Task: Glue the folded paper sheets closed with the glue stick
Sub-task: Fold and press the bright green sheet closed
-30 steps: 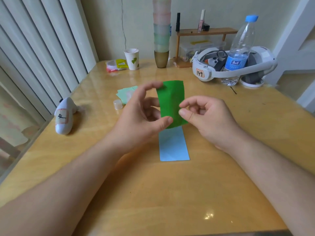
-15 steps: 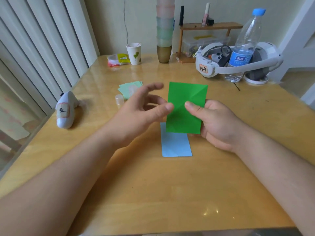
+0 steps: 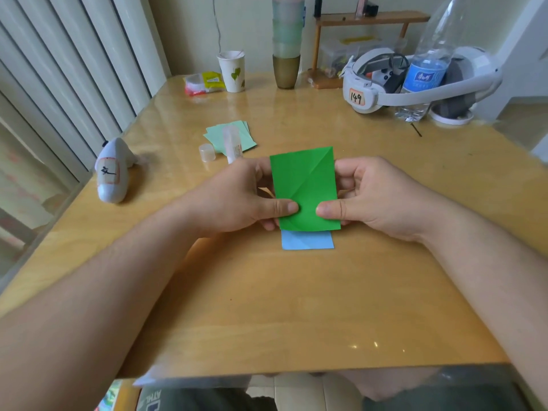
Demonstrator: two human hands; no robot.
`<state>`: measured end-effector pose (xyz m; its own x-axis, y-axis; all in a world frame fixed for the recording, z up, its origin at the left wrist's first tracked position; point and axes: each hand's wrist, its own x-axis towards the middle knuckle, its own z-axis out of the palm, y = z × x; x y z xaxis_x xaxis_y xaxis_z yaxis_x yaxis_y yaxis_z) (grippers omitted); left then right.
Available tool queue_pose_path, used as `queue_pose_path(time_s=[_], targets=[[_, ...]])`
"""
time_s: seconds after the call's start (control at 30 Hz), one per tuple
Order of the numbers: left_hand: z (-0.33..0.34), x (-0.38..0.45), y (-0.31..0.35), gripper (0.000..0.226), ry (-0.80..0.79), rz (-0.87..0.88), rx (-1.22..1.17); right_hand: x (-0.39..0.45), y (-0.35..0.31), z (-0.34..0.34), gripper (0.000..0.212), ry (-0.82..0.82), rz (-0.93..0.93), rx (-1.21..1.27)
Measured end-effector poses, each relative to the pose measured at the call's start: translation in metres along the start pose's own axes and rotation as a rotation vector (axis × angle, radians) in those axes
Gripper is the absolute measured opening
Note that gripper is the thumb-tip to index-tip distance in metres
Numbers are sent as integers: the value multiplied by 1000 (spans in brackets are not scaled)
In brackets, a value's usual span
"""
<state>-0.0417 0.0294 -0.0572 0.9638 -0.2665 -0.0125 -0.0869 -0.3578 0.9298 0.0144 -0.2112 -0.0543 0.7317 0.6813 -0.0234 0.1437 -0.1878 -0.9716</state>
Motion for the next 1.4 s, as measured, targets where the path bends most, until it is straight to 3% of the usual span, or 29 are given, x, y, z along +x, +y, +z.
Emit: queue_pose_path(time_s=[0.2,0.5,0.7,1.2,1.4], targets=[[-3,-2,1,44,-36,1,-1,-9,-4,1,52,-20,34,-106],[-9,-8,2,35,-130,11,101,-11,-10,2,40,-1,45,-358],[-8,-7,4,31,-114,-33,142,-12,-11,2,36,-14,76,-345],[-5,-8,11,68,-55,-5,286,-14,-17,6,56,-14,110,-485],[-5,-7,9,72,-49,10,322,-15,-21,8,57,3,123,-541]])
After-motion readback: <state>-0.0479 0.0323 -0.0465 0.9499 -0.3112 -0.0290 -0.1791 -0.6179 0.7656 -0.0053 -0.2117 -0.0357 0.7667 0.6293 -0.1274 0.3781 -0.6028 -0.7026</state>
